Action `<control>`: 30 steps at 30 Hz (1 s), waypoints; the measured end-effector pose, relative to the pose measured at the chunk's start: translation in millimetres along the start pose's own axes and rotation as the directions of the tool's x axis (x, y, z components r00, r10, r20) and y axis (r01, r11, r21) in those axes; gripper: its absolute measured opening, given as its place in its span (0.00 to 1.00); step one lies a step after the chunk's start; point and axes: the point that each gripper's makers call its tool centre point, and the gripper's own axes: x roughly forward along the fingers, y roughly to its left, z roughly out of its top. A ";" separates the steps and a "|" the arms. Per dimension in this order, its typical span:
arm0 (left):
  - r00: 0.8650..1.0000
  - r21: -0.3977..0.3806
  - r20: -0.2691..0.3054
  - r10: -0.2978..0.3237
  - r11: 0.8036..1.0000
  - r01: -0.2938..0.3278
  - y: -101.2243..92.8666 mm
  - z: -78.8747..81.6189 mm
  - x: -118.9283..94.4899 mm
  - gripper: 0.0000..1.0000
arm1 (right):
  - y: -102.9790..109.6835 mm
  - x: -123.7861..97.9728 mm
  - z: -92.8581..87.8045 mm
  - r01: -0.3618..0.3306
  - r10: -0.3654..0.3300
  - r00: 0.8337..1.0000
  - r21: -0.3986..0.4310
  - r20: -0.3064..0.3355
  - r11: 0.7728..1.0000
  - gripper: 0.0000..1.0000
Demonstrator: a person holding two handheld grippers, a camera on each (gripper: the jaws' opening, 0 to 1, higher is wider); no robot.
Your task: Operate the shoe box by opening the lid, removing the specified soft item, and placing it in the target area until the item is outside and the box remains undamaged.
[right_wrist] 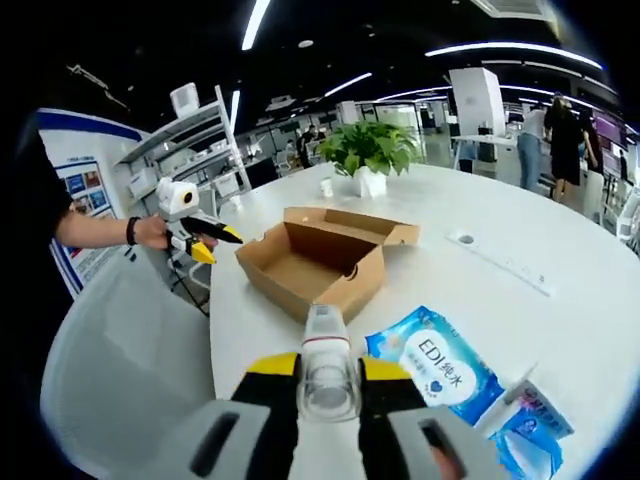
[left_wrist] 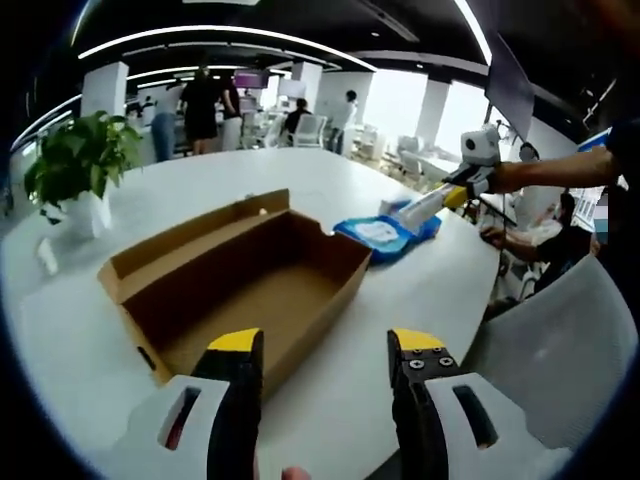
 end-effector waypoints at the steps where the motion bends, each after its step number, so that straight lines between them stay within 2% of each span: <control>1: 1.000 -0.002 0.002 -0.001 1.000 0.001 -0.2 0.1 -0.5 0.51 | -1.5 0.2 0.1 0.000 0.000 1.000 -0.002 -0.003 1.000 0.17; 7: 1.000 0.002 0.002 0.010 1.000 -0.010 0.8 -2.5 -3.5 0.50 | -20.1 0.0 4.1 0.011 -0.013 0.999 -0.038 -0.042 0.999 0.17; 13: 1.000 0.000 0.006 0.016 1.000 -0.016 0.9 -2.8 -6.1 0.50 | -37.2 -0.5 1.9 0.022 -0.033 0.993 -0.099 -0.114 0.995 0.17; 30: 0.999 0.003 0.013 0.050 0.999 -0.050 3.8 -5.3 -13.7 0.51 | -68.5 -0.7 8.3 0.030 -0.075 0.974 -0.205 -0.216 0.978 0.17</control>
